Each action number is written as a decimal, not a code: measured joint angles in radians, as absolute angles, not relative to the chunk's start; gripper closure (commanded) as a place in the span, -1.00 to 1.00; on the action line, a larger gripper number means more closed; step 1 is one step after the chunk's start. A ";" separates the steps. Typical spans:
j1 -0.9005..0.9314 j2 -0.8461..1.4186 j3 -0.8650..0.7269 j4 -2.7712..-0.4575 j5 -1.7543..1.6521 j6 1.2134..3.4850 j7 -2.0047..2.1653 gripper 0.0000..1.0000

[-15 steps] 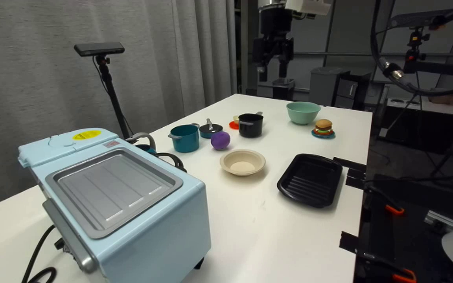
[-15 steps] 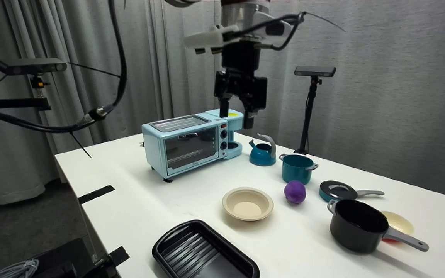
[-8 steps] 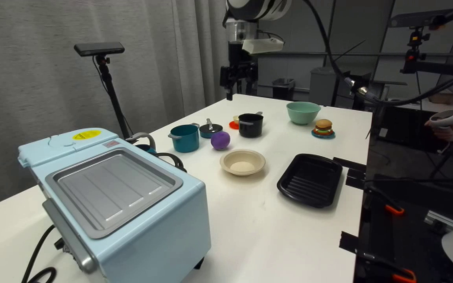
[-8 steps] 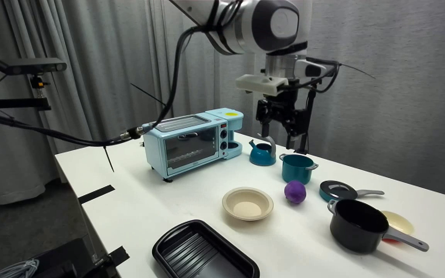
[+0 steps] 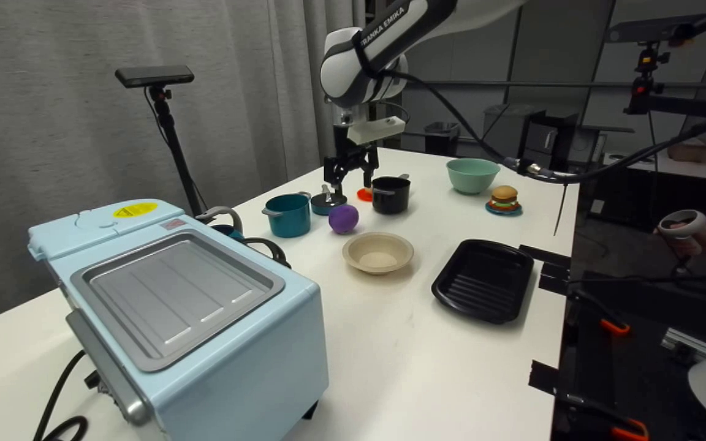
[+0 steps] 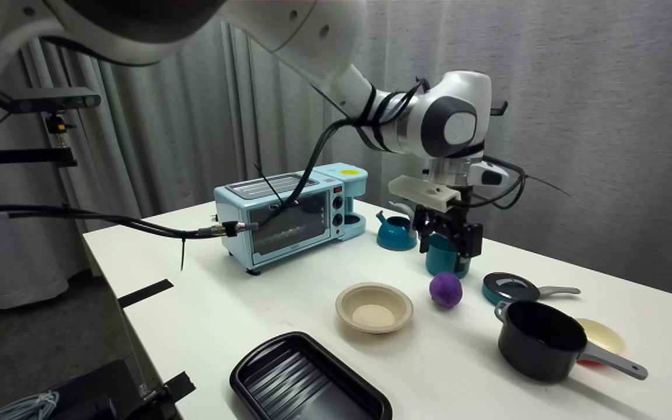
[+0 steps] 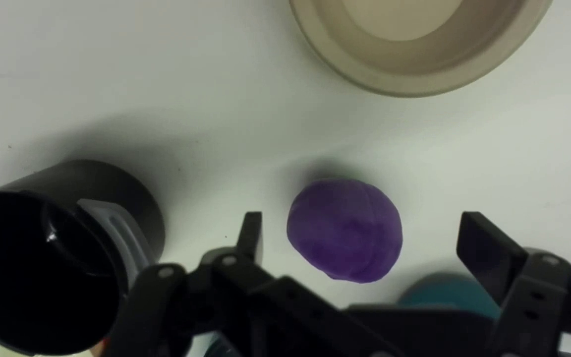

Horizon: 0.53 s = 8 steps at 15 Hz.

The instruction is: Place the purple plush toy in the white bowl

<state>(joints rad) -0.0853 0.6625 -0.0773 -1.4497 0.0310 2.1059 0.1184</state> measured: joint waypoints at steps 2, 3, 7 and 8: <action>-0.085 0.736 -0.082 -1.392 0.027 2.106 0.121 -1.00; -0.085 0.769 -0.087 -1.363 0.025 2.106 0.121 -1.00; -0.086 0.866 -0.105 -1.266 0.018 2.106 0.121 -0.45; -0.086 0.884 -0.107 -1.244 0.018 2.106 0.121 -0.31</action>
<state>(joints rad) -0.0858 0.8839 -0.1070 -1.2437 0.0181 2.1064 0.1211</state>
